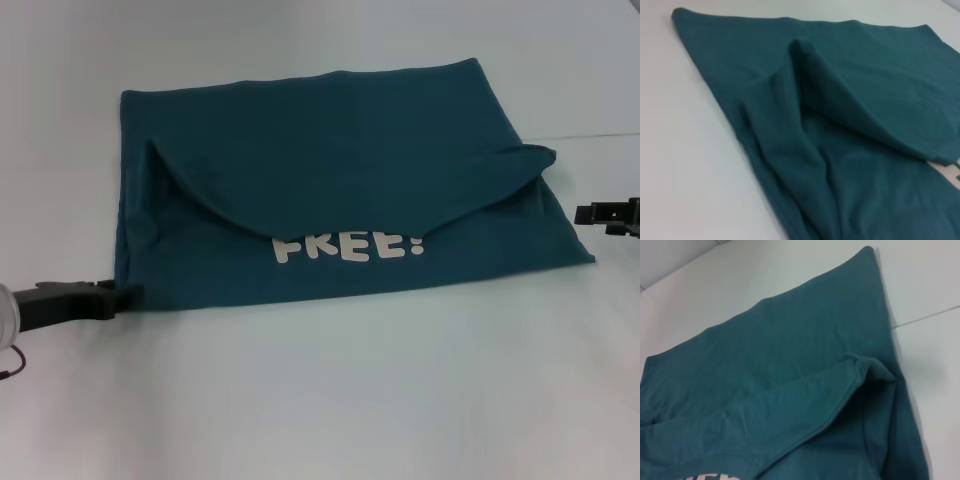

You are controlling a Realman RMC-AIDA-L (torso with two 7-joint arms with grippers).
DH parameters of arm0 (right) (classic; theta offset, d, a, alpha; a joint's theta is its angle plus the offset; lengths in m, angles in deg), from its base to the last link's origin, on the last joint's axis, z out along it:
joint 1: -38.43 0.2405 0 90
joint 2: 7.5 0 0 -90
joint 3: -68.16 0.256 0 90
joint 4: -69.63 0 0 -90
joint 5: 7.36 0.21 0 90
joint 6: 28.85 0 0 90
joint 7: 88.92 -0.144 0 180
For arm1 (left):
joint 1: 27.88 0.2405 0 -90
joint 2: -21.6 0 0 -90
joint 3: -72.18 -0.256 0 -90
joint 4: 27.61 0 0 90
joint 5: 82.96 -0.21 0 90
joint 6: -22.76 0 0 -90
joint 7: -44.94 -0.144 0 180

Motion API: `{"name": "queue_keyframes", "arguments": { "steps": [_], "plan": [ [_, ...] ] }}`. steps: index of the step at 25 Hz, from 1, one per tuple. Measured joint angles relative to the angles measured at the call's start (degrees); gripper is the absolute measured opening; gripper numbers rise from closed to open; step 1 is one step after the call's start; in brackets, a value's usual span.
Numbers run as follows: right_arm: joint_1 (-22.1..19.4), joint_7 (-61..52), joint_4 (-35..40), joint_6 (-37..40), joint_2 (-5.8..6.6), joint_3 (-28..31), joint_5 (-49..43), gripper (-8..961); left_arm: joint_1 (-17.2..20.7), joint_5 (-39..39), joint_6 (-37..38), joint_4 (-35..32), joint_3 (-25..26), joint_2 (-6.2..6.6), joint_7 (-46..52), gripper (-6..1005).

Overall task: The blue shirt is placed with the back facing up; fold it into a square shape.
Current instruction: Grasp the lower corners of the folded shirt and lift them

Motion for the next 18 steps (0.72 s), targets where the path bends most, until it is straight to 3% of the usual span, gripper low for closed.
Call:
{"name": "queue_keyframes", "arguments": {
  "steps": [2, 7, 10, 15, 18],
  "plan": [
    [0.02, 0.0, 0.0, 0.0, -0.02, 0.0, 0.01, 656, 0.3, 0.0, 0.02, -1.21, -0.02, -0.3, 0.39, 620],
    [-0.19, 0.0, 0.0, 0.0, -0.12, 0.0, 0.04, 656, 0.5, -0.34, 0.19, -1.91, -0.12, -0.44, 0.86, 426],
    [-0.3, 0.03, 0.0, 0.01, -0.14, 0.05, 0.04, 656, 0.42, -1.56, 0.09, -1.82, -0.12, -0.67, 0.9, 195],
    [-0.39, 0.12, 0.0, 0.1, -0.16, 0.08, 0.05, 655, 0.21, -2.44, 0.17, -2.05, -0.12, -0.91, 1.11, -4],
    [-0.4, 0.13, 0.0, 0.12, -0.16, 0.08, 0.05, 655, 0.3, -2.49, 0.45, -2.4, -0.12, -0.91, 1.16, -2]
  ]
}}
